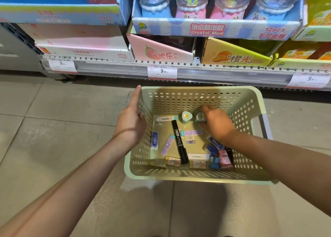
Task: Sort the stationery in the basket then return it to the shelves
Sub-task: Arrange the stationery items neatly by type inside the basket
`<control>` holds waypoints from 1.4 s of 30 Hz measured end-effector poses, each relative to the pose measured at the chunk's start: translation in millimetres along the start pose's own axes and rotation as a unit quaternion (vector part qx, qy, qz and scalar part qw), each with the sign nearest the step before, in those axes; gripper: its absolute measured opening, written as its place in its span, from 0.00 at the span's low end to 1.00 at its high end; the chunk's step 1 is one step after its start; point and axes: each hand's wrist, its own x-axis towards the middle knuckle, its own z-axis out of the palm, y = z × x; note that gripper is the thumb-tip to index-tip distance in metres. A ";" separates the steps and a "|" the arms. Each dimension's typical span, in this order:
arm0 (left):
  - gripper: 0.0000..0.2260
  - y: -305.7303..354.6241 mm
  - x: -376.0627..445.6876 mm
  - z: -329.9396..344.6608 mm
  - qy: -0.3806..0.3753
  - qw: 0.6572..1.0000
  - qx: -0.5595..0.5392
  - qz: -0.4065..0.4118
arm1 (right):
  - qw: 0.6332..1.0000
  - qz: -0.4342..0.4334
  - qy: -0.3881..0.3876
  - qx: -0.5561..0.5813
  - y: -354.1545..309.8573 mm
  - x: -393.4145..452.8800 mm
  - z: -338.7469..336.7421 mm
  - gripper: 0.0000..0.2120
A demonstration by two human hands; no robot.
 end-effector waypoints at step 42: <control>0.34 -9.3 5.7 3.9 0.016 1.000 0.013 0.020 | 0.999 0.038 0.010 0.024 3.2 5.1 22.8 0.15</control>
